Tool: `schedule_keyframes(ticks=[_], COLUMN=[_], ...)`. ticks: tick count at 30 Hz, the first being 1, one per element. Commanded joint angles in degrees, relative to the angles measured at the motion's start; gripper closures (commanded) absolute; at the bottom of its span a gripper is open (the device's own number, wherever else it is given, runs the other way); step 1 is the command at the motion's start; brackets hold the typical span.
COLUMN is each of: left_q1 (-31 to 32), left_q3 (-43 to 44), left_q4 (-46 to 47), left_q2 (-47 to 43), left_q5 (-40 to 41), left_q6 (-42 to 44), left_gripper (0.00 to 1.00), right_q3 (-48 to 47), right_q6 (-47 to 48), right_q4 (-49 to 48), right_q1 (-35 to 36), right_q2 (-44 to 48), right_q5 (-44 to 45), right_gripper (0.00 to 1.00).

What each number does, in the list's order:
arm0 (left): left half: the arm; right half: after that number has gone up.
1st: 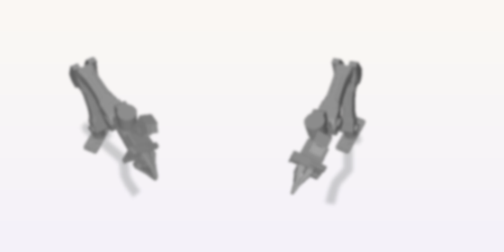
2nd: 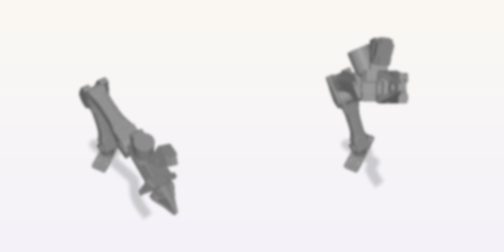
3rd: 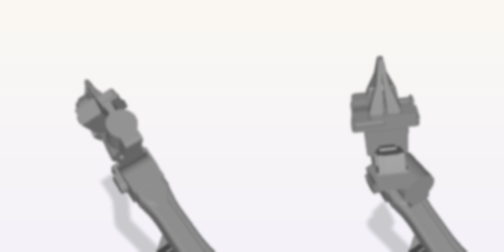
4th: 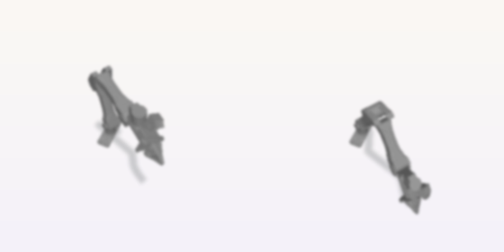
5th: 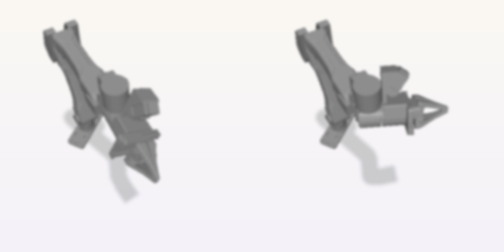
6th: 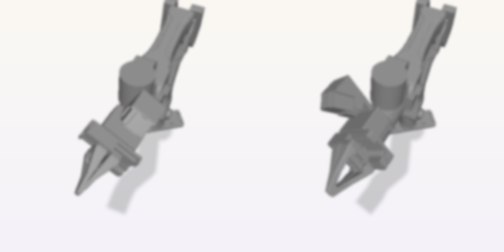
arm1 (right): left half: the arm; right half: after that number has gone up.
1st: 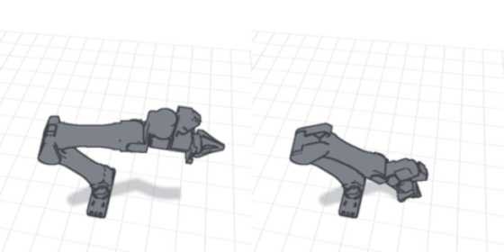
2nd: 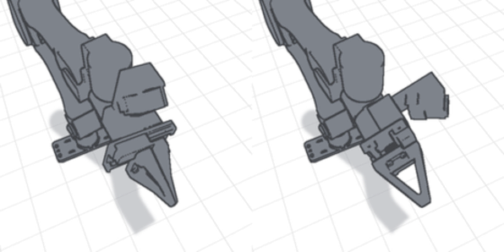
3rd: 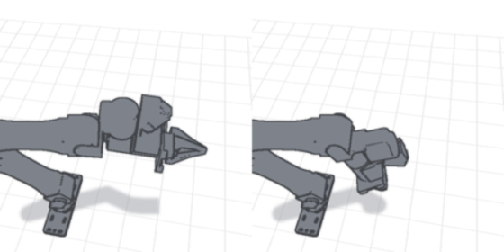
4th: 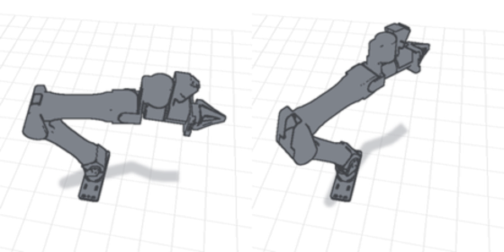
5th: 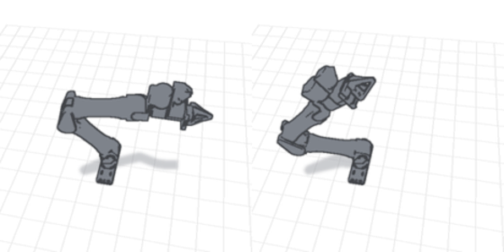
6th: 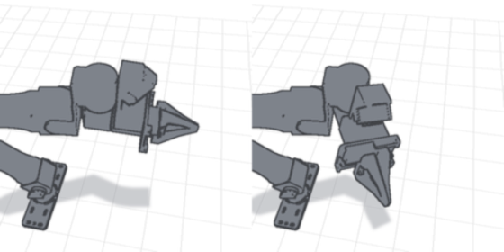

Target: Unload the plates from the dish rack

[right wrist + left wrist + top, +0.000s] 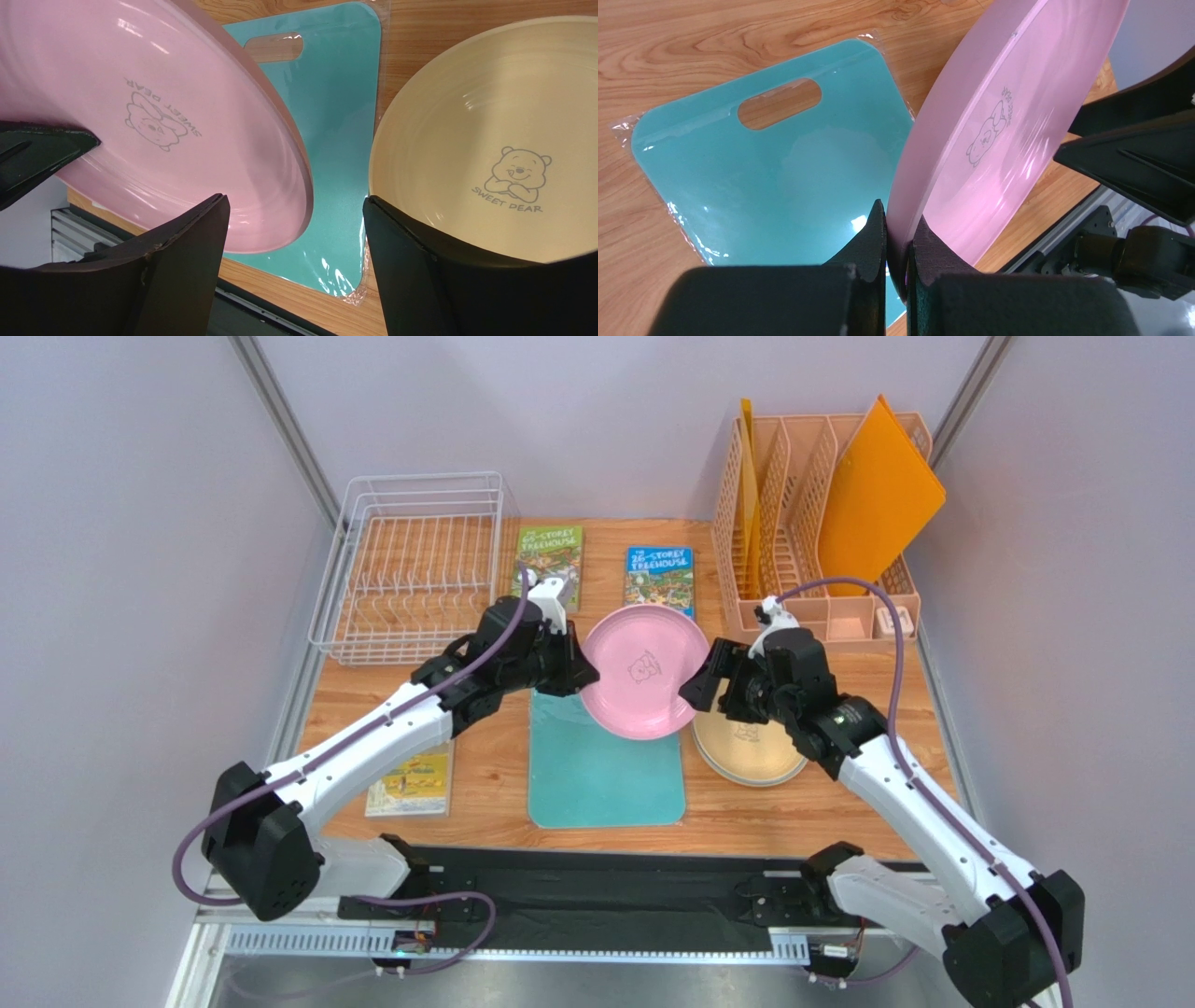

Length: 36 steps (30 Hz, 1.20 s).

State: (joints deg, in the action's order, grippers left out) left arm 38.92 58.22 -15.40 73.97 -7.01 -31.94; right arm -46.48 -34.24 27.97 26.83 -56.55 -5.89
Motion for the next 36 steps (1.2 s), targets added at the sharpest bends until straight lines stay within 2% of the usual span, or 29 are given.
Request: schedule_keyframes(ticks=[1, 2, 3, 4, 8, 9, 10, 14, 16, 19, 20, 21, 26, 27, 29, 30, 31, 33, 34, 36], left_q1=[0.9, 0.8, 0.9, 1.0, 1.1, 1.2, 1.2, 1.3, 1.4, 1.6, 1.7, 1.7, 1.7, 1.8, 1.7, 1.7, 1.7, 1.7, 1.7, 1.7], left_q3=[0.5, 0.6, 0.8, 0.6, 0.2, 0.2, 0.2, 0.4, 0.4, 0.2, 0.2, 0.1, -0.1, -0.1, 0.1, 0.1, 0.2, 0.4, 0.3, 0.4], left_q4=[3.4, 3.1, 2.7, 2.8, 3.0, 3.0, 2.9, 3.0, 3.1, 3.1, 3.1, 3.1, 2.8, 2.7, 1.8, 1.4, 0.9, -0.4, -0.8, -2.3], left_q2=[-0.8, -1.0, -1.3, -1.6, -2.3, -2.3, -2.3, -2.4, -2.3, -2.1, -2.1, -1.9, -1.5, -1.4, -1.3, -1.4, -1.5, -2.0, -2.3, -3.3], left_q5=[-0.5, -0.7, -0.8, -0.6, -1.3, -1.3, -1.4, -3.0, -3.8, -5.1, -5.5, -5.6, -5.7, -5.3, -3.5, -2.8, -1.9, 1.7, 4.3, 6.7], left_q6=[-0.9, -0.8, -0.8, -0.8, -0.9, -0.8, -0.8, 0.0, 0.0, 0.1, 0.1, 0.2, 0.5, 0.7, 1.1, 1.4, 2.1, 2.9, 3.7, 4.6], left_gripper=[1.0, 1.0, 1.0, 1.0, 1.0, 1.0, 1.0, 1.0, 1.0, 1.0, 1.0, 1.0, 1.0, 0.86, 0.67, 0.49, 0.4, 0.29, 0.06, 0.03], right_q3=[-2.5, -2.2, -2.0, -1.9, -1.9, -1.9, -1.7, -1.3, -1.2, -0.8, -0.6, -0.6, 0.2, 0.2, 0.1, 0.0, -0.3, -0.4, -0.6, -0.9], right_q6=[0.3, 0.1, 0.2, 0.3, 0.8, 0.7, 0.7, 1.3, 1.6, 2.9, 3.0, 3.3, 2.8, 2.3, 1.5, 1.5, 1.3, 0.7, 0.1, -1.2], right_q4=[-3.4, -3.5, -3.8, -4.1, -4.7, -4.7, -5.0, -5.9, -6.4, -7.3, -7.6, -7.7, -6.8, -5.1, -2.8, -0.5, 0.9, 5.4, 7.2, 12.3], right_q1=[0.2, 0.3, 0.2, 0.2, 0.2, 0.2, 0.2, 0.2, 0.2, 0.2, 0.2, 0.2, 0.2, 0.1, -0.4, -0.5, -0.9, -1.9, -2.5, -4.2], right_q2=[-1.5, -1.7, -1.9, -2.3, -3.7, -3.9, -3.9, -4.1, -4.2, -4.4, -4.5, -4.4, -3.5, -3.0, -1.2, -0.5, 1.0, 2.8, 4.2, 5.5], right_q5=[2.9, 3.3, 3.4, 3.3, 2.6, 2.6, 2.6, 2.4, 2.3, 1.5, 1.1, 0.9, 2.7, 3.9, 8.0, 9.0, 11.5, 14.1, 17.0, 19.2], right_gripper=[0.27, 0.3, 0.4, 0.42, 0.45, 0.51, 0.53, 0.52, 0.56, 0.73, 0.89, 0.98, 1.0, 1.0, 1.0, 1.0, 1.0, 1.0, 1.0, 1.0])
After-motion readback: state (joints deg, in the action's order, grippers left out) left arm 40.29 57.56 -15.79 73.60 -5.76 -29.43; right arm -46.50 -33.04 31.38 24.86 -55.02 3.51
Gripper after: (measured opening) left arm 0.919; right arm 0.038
